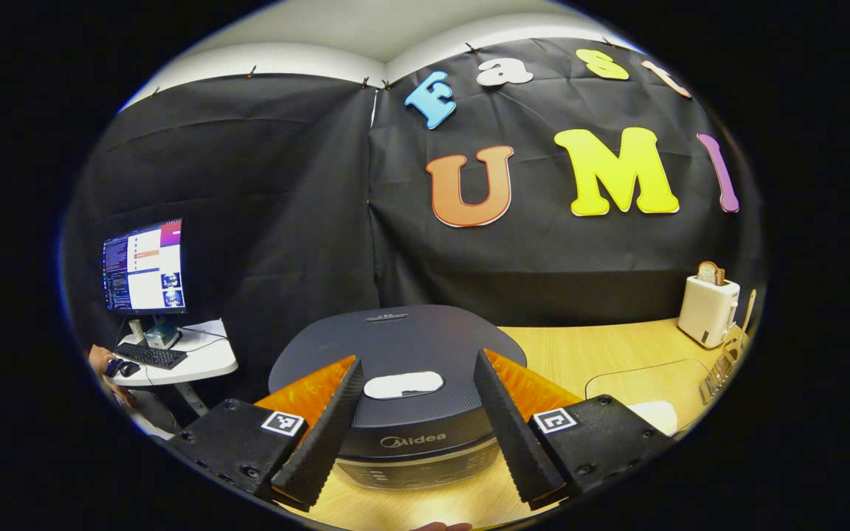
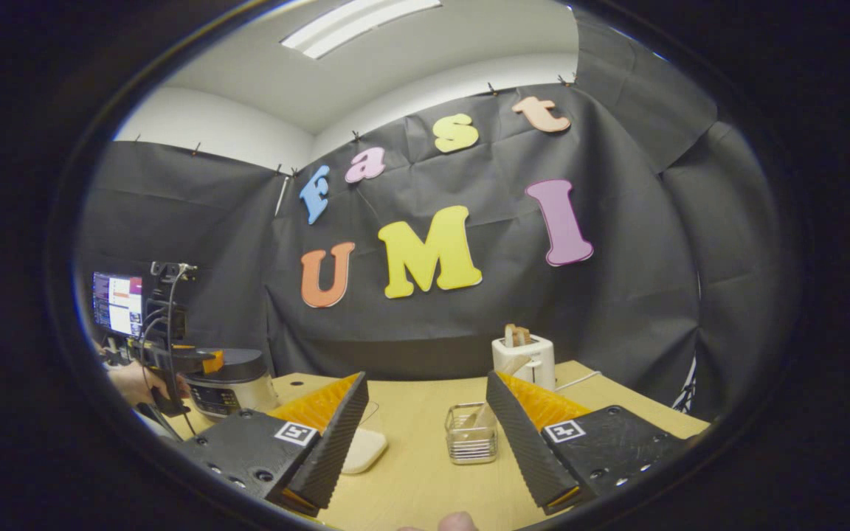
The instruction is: Close the left gripper, press the button to open the rice cooker; take a wooden spoon from the chopstick holder with the right hand, scoop a spoonful of rice and pour it into the rice cooker, then put the wooden spoon back into the chopstick holder.
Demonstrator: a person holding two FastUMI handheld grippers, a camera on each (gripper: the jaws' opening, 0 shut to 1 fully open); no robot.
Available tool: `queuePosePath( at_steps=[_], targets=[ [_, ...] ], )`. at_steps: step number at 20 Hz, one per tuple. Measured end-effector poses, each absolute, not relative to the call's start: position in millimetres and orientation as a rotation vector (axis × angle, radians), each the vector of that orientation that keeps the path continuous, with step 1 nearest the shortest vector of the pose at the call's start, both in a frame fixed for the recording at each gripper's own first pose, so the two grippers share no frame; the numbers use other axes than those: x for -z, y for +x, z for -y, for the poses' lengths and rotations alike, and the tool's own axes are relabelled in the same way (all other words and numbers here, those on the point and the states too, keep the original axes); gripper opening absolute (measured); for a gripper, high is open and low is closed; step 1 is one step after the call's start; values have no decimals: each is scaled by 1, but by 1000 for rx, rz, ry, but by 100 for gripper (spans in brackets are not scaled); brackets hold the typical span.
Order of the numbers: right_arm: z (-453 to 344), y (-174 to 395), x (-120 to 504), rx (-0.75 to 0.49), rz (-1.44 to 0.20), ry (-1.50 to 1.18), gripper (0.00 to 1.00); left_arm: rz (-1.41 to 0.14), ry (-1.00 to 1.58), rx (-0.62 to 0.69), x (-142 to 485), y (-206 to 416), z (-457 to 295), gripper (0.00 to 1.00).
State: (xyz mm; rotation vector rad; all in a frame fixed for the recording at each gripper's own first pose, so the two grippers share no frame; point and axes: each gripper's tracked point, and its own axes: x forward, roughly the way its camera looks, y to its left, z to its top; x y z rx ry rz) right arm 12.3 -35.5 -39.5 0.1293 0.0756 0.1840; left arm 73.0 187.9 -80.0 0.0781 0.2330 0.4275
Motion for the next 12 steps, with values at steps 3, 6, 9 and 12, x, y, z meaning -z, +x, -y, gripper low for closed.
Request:
queuePosePath(
  at_steps=[3, 6, 9, 12],
  targets=[
    [29, 12, 39, -186, -68, 124, 95, -211, 84, -396, 78, 71, -189, 95],
    [26, 15, 35, -180, -61, 120, 95, -201, 74, -389, 77, 70, -188, 94],
    [26, 18, 27, -158, -37, 114, 95, -203, 127, -374, 72, 73, -188, 93],
    [24, 21, 19, -139, -17, 111, 95, -197, 188, -344, 61, 69, -173, 84]
  ],
)
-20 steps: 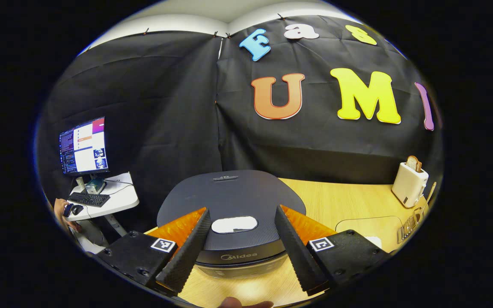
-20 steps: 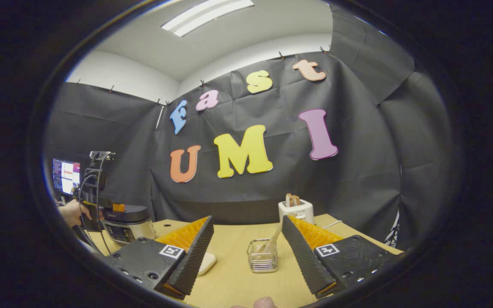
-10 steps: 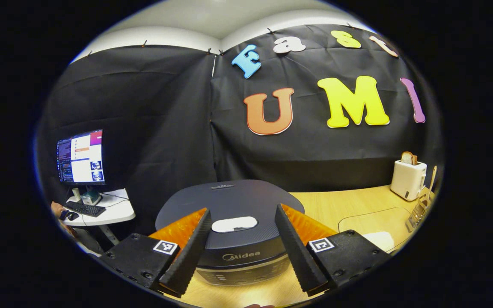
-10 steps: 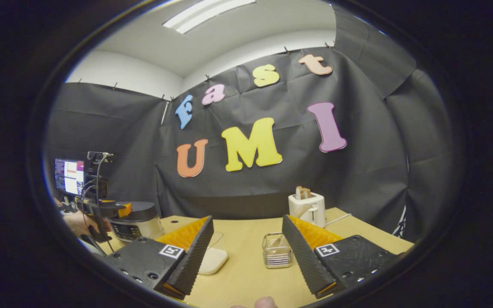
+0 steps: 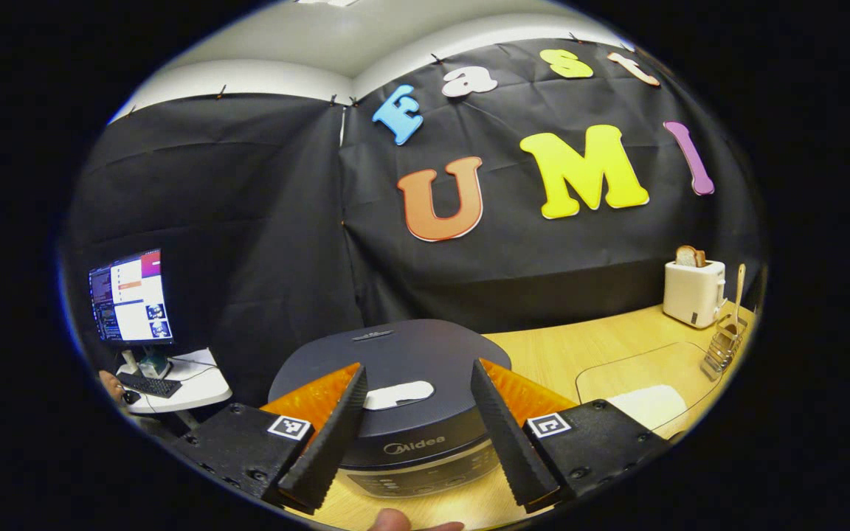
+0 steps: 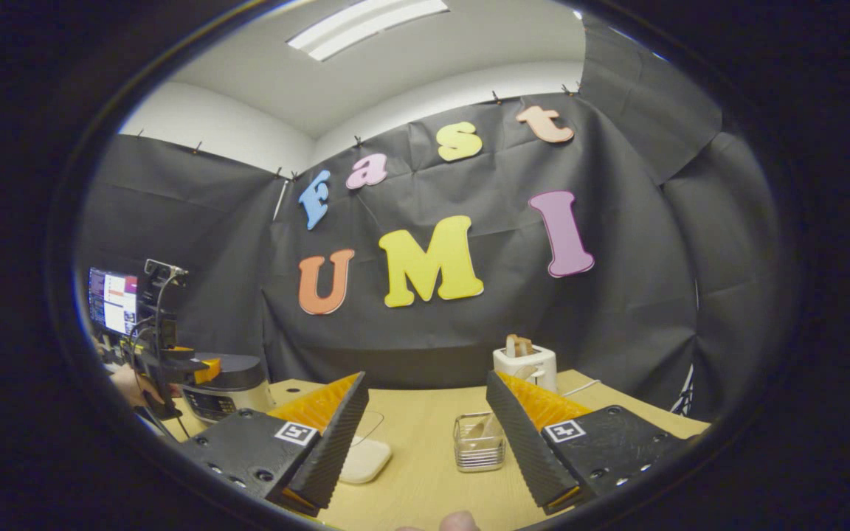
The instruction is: Close the left gripper, press the button to open the rice cooker; take a wooden spoon from the chopstick holder with the right hand, scoop a spoonful of rice and pour it into the rice cooker, then put the wooden spoon back into the chopstick holder.
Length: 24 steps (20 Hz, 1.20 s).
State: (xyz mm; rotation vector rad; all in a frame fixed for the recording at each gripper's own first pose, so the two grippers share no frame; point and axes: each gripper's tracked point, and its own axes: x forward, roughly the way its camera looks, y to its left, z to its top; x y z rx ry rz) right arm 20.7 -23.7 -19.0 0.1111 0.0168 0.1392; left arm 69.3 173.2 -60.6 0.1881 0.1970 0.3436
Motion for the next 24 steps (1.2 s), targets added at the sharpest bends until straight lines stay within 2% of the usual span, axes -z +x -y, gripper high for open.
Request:
queuePosePath(
  at_steps=[1, 2, 6, 8, 9, 10, 11, 12, 13, 14, 20, 21, 22, 23, 24],
  targets=[
    [22, 23, 17, -134, -13, 106, 95, -154, 202, -341, 47, 69, -167, 97],
    [24, 26, 14, -121, -8, 100, 95, -112, 211, -324, 32, 69, -157, 99],
    [33, 32, 0, -68, 18, 86, 95, 15, 147, -222, -11, 57, -101, 96],
    [31, 33, -2, -64, 24, 84, 95, 44, 110, -130, -21, 48, -70, 99],
    [29, 32, -3, -64, 26, 83, 91, 69, 101, -90, -28, 43, -56, 99],
    [28, 32, -4, -61, 32, 81, 95, 94, 89, -67, -34, 37, -46, 99],
    [27, 31, -5, -56, 36, 79, 91, 97, 83, -44, -33, 33, -37, 99],
    [24, 32, -5, -53, 37, 76, 95, 84, 84, -29, -24, 28, -33, 98],
    [22, 30, -5, -48, 42, 73, 90, 76, 86, -19, -20, 22, -26, 94],
    [21, 29, -5, -39, 47, 78, 95, 76, 82, -19, -17, 17, -22, 99],
    [9, 20, -5, 7, 58, 34, 95, 39, 39, 20, 5, -6, -7, 99],
    [7, 17, -4, 11, 50, 32, 91, 41, 40, 13, 7, -8, -11, 99],
    [5, 14, -3, 20, 45, 24, 91, 38, 37, 15, 6, -8, -12, 99],
    [3, 11, 1, 28, 40, 12, 95, 25, 28, 20, 8, -9, -11, 99],
    [0, 9, 4, 28, 35, 0, 95, 26, 11, 14, 8, -11, -12, 99]
  ],
)
